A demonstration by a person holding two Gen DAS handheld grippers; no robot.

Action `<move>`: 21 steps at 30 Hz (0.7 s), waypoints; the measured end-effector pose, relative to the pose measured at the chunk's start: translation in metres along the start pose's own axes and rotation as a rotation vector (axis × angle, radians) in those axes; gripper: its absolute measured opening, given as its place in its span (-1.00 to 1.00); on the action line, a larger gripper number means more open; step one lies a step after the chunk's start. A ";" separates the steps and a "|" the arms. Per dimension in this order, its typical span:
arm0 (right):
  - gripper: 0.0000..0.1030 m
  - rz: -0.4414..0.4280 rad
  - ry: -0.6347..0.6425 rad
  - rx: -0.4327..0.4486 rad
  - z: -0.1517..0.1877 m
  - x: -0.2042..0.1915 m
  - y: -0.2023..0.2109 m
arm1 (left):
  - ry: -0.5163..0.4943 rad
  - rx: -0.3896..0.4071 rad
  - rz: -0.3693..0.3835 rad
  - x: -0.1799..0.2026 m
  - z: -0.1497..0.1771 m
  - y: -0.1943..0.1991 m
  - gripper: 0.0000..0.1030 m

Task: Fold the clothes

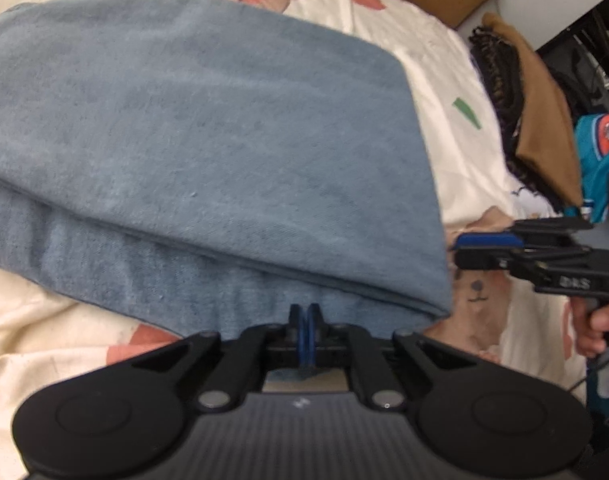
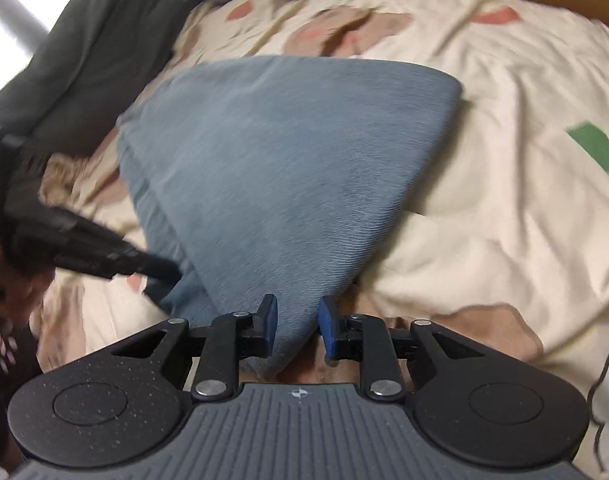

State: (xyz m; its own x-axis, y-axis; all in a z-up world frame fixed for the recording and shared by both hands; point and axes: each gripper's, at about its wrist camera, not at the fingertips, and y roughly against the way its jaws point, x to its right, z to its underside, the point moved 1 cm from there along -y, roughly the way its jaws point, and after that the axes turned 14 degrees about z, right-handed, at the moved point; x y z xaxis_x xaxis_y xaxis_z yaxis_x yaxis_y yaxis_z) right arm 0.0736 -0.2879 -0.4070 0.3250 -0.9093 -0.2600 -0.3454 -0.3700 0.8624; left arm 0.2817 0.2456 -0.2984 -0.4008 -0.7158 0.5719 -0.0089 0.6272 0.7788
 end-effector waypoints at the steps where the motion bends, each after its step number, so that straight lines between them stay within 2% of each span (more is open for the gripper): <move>1: -0.46 0.001 -0.023 -0.002 0.001 0.003 -0.001 | 0.002 0.000 0.001 0.000 0.001 0.001 -0.94; 5: -0.22 -0.011 -0.124 -0.014 0.004 0.012 -0.009 | 0.021 -0.017 -0.001 -0.005 0.009 -0.002 -0.94; 10: -0.22 -0.061 -0.253 -0.058 0.012 0.017 -0.027 | 0.049 -0.037 0.006 -0.014 0.011 -0.019 -0.95; 13: -0.24 -0.117 -0.342 -0.065 0.016 0.024 -0.034 | 0.055 -0.040 0.017 -0.014 0.005 -0.013 -0.95; 15: -0.29 -0.164 -0.409 -0.067 0.018 0.031 -0.036 | 0.054 -0.012 0.014 -0.015 0.001 0.000 -0.93; 16: -0.30 -0.189 -0.442 -0.066 0.018 0.036 -0.036 | 0.055 0.010 0.001 -0.018 -0.002 0.009 -0.81; 17: -0.30 -0.212 -0.474 -0.062 0.018 0.040 -0.035 | 0.063 0.034 -0.015 -0.023 -0.004 0.017 -0.61; 18: -0.30 -0.232 -0.503 -0.057 0.019 0.044 -0.035 | 0.076 0.059 -0.033 -0.030 -0.006 0.026 -0.55; 21: -0.30 -0.275 -0.571 -0.046 0.023 0.050 -0.037 | 0.122 0.135 -0.090 -0.052 -0.013 0.053 -0.49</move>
State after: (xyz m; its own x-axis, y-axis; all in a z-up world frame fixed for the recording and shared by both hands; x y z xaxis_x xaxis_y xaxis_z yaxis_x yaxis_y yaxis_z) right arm 0.0827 -0.3241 -0.4619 -0.1291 -0.7451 -0.6543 -0.2740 -0.6074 0.7457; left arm 0.3140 0.3115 -0.2834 -0.2792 -0.7975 0.5349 -0.1654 0.5886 0.7913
